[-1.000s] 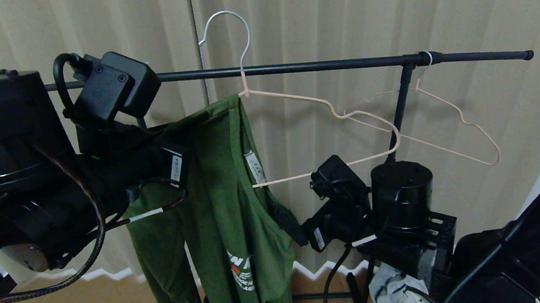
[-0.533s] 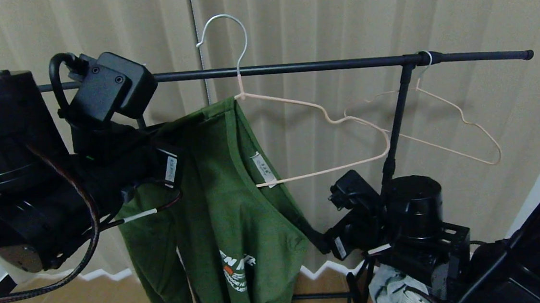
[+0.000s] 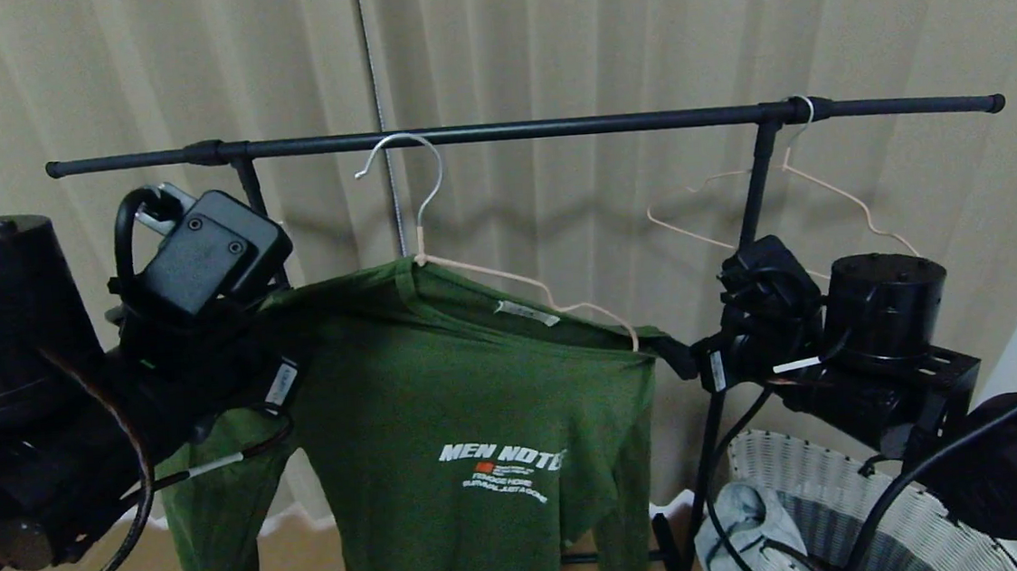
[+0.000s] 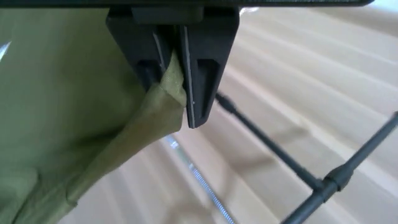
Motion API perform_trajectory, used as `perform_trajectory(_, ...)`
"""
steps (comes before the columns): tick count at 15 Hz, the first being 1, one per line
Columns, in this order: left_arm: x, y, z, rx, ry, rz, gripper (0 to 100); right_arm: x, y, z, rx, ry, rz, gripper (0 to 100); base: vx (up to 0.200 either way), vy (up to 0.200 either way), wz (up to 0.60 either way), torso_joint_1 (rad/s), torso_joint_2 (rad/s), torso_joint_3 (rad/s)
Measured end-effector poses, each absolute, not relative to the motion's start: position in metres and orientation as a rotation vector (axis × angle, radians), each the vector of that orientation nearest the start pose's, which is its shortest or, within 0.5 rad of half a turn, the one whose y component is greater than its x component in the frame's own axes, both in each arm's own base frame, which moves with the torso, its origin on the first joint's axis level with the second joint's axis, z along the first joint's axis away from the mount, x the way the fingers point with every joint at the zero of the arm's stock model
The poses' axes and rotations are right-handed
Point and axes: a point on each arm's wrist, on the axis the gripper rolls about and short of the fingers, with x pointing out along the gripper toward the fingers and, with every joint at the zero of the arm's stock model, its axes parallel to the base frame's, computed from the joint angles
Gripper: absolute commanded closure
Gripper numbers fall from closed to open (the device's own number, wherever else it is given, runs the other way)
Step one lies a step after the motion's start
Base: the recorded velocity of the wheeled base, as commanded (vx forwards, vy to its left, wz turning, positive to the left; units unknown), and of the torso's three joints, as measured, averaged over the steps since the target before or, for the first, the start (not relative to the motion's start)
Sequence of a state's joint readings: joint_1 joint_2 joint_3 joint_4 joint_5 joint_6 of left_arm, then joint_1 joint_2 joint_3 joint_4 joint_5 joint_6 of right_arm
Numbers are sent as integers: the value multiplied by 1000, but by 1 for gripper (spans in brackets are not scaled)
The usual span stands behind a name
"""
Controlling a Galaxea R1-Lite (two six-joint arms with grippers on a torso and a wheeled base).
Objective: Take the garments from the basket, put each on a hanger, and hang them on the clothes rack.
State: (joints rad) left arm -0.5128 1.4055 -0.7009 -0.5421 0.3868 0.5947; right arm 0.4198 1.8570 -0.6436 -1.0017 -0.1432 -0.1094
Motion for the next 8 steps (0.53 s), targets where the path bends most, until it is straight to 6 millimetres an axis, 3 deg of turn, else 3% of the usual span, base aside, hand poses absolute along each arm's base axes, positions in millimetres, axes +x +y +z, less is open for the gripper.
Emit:
perform_trajectory(5,207,-95,209,724,164,-136,100,288,128,147,-181,124,302,0,0,0,0,0,0,0)
perform_trajectory(8,208,-96,212,645,163,-105,100,273,147,152,-183,105,376,0,0,0,0,0,0,0)
